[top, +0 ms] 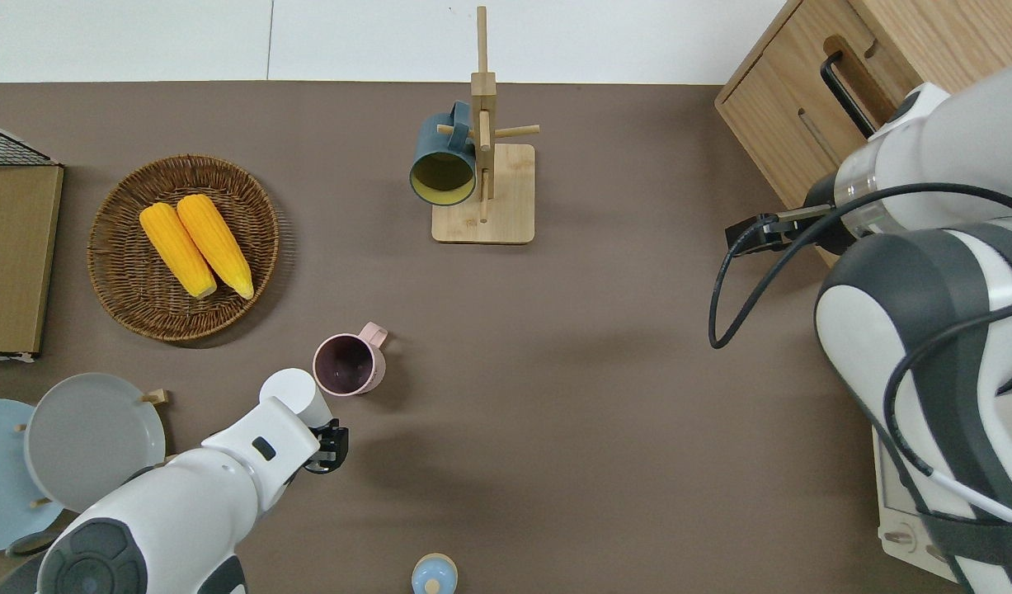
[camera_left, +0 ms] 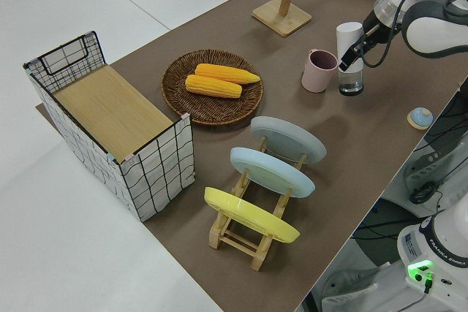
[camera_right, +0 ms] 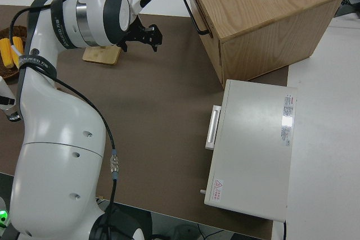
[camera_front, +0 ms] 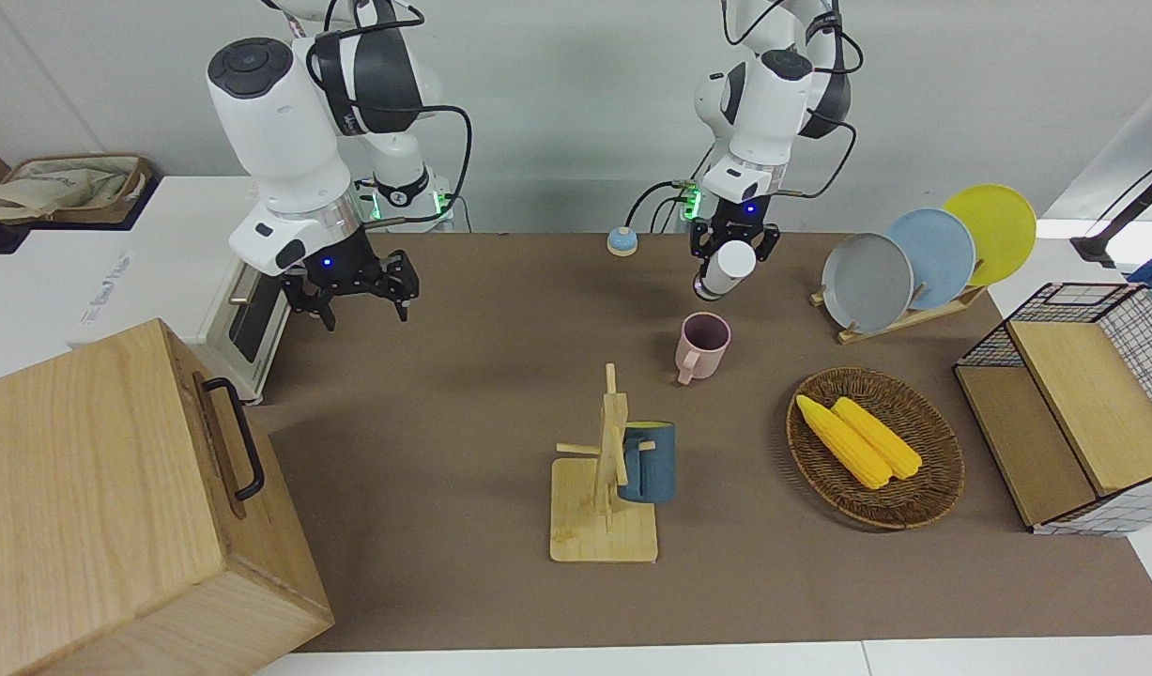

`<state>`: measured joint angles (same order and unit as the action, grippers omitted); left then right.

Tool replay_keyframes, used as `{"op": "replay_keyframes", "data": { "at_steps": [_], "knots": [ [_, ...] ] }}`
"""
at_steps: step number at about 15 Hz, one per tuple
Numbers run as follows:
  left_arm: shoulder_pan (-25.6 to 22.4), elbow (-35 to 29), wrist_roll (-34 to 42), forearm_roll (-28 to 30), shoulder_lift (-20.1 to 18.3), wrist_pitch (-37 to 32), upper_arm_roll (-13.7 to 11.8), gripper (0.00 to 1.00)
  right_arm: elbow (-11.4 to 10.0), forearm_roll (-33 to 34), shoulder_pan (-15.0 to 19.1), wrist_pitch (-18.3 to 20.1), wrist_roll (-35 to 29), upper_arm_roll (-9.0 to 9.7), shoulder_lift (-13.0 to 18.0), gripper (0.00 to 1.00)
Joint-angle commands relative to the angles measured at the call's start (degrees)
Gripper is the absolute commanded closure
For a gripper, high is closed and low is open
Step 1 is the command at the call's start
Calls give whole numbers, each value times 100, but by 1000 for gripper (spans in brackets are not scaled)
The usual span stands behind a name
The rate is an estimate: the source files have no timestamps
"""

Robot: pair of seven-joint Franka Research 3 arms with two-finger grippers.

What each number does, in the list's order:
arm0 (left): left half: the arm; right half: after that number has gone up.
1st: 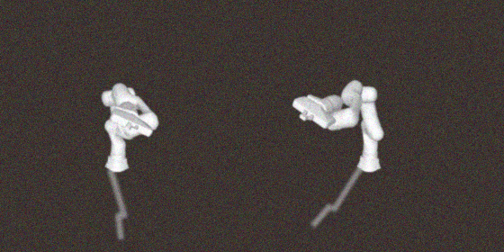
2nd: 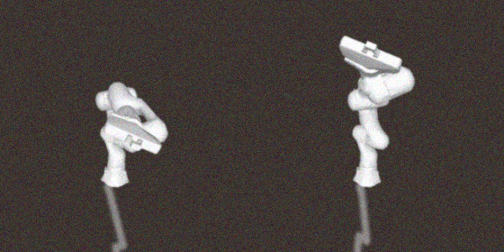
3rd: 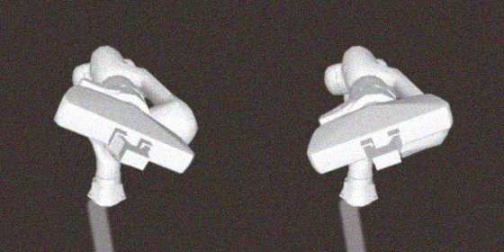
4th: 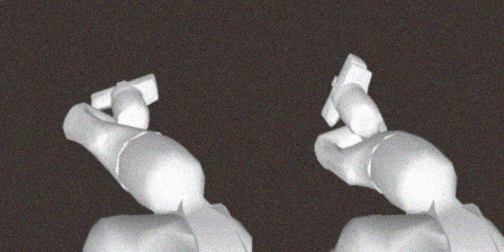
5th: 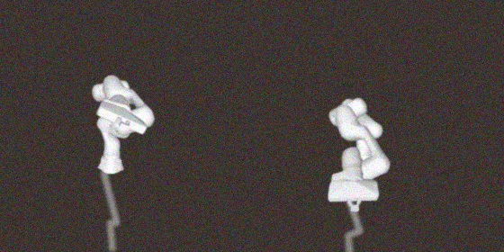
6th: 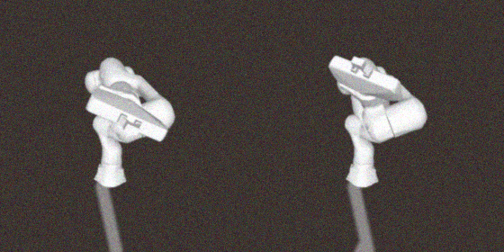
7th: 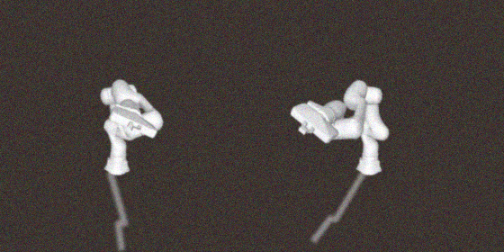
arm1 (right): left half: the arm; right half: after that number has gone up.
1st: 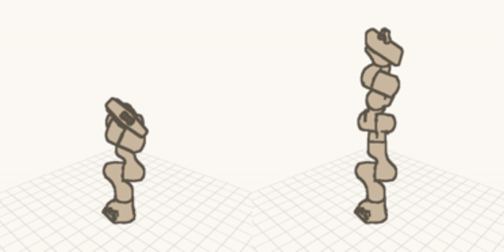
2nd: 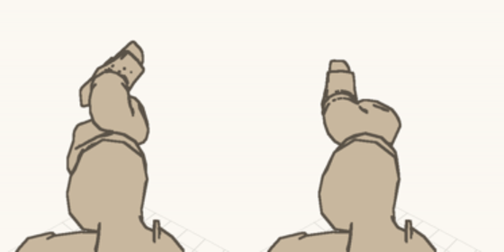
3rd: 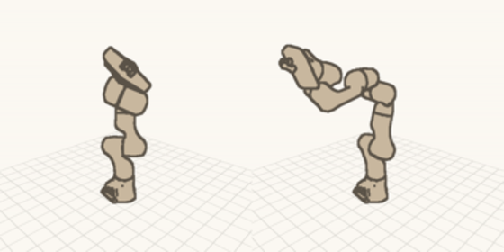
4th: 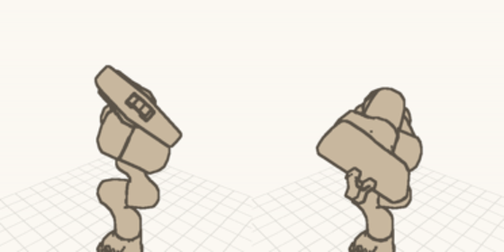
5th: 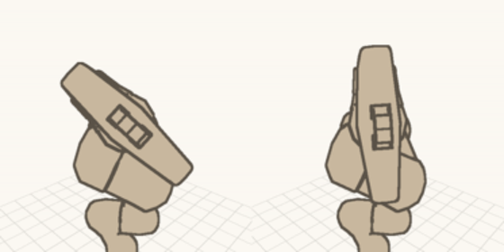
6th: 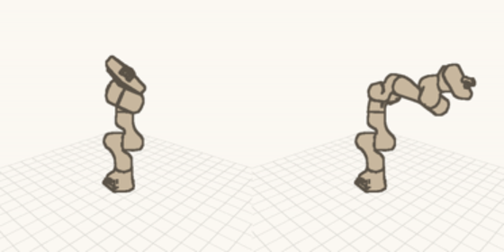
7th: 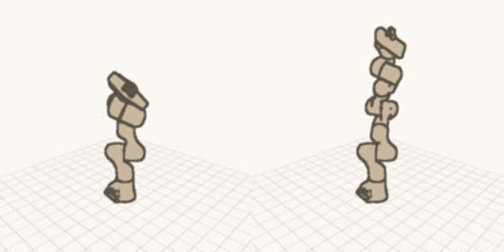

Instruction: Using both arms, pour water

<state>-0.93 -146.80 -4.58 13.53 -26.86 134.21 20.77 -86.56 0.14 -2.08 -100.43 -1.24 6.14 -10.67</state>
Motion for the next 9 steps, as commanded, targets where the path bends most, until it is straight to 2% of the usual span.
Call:
{"op": "replay_keyframes", "data": {
  "at_steps": [1, 6, 9],
  "knots": [
    [49, 11, -149, 71, 23, 52, 111, 1000, -397, 285, 243, -337, 379, 98, 267, 11],
    [-13, 151, -140, 63, 304, 35, 111, 1000, -520, 285, 480, -337, 607, 98, 372, 9],
    [-39, 274, -131, 36, 462, -26, 111, 1000, -520, 285, 472, -320, 625, 98, 399, 11]
  ]
}}
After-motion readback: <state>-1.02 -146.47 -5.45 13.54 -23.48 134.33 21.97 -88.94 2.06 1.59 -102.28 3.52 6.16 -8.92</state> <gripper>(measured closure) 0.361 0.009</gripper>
